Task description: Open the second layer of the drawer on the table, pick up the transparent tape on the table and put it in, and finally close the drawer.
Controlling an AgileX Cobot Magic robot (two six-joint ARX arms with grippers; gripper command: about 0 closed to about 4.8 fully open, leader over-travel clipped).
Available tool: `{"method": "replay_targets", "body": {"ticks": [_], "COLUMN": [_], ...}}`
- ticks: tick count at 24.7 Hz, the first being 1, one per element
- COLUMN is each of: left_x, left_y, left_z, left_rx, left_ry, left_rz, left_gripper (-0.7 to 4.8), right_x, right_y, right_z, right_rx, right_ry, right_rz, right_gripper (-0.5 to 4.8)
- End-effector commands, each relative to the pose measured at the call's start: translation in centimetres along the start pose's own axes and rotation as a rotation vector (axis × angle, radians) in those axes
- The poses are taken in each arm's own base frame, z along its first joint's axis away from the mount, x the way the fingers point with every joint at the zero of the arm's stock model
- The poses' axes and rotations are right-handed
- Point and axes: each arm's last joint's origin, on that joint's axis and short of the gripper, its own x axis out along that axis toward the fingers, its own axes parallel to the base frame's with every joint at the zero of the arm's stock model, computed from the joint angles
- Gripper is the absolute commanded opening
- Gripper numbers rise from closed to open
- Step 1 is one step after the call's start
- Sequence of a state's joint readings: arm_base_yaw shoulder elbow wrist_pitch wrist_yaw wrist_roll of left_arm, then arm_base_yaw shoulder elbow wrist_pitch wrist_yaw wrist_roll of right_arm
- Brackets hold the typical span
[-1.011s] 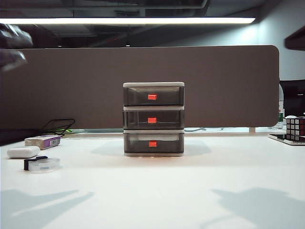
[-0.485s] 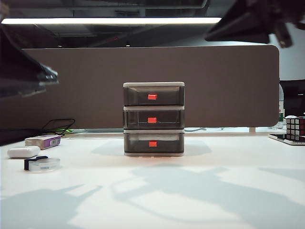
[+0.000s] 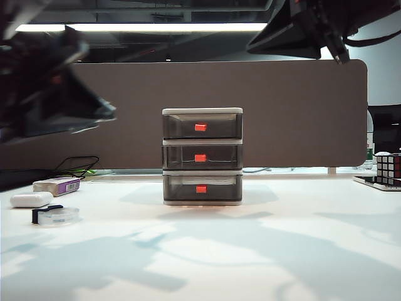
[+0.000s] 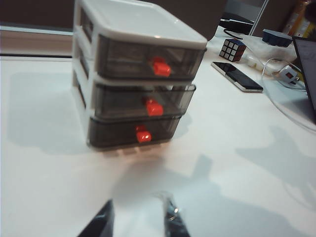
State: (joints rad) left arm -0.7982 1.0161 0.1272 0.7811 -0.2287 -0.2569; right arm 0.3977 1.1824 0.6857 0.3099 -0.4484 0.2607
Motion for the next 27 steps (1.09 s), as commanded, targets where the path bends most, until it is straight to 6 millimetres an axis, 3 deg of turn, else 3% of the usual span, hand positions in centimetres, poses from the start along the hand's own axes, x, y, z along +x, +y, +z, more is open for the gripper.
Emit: {"method": "replay_targets", "body": {"ticks": [1, 4, 8, 15, 19, 23, 27], "left_x": [2.8, 5.5, 7.5, 8.6, 10.5, 11.9, 12.8], "left_y": [-1.1, -2.2, -3.2, -3.9, -4.1, -4.0, -4.0], "left_z": [0.4, -0.4, -0.2, 2.1, 2.7, 1.8, 0.2], "left_rx": [0.021, 0.039, 0.037, 0.011, 0.079, 0.098, 0.068], "left_ry": [0.012, 0.081, 0.102, -0.015, -0.057, -0.071, -0.095], "left_rz": [-0.016, -0.032, -0.109, -0.122, 0.065, 0.237, 0.230], "left_gripper": [1.25, 1.25, 1.25, 1.25, 1.25, 1.25, 1.25], "right_x": [0.3, 0.5, 0.7, 0.7, 1.0, 1.4, 2.1], "right_y": [0.0, -0.1, -0.3, -1.4, -2.5, -4.2, -6.3], "right_z": [0.2, 0.0, -0.3, -1.2, -1.4, -1.9, -2.4], "right_rx": [-0.015, -0.024, -0.079, -0.110, -0.119, -0.146, -0.120], "right_ry": [-0.021, -0.003, 0.019, 0.096, 0.119, 0.147, 0.148], "right_rz": [0.010, 0.028, 0.027, 0.029, 0.084, 0.193, 0.222], "right_gripper": [-0.05, -0.05, -0.05, -0.05, -0.05, -0.05, -0.05]}}
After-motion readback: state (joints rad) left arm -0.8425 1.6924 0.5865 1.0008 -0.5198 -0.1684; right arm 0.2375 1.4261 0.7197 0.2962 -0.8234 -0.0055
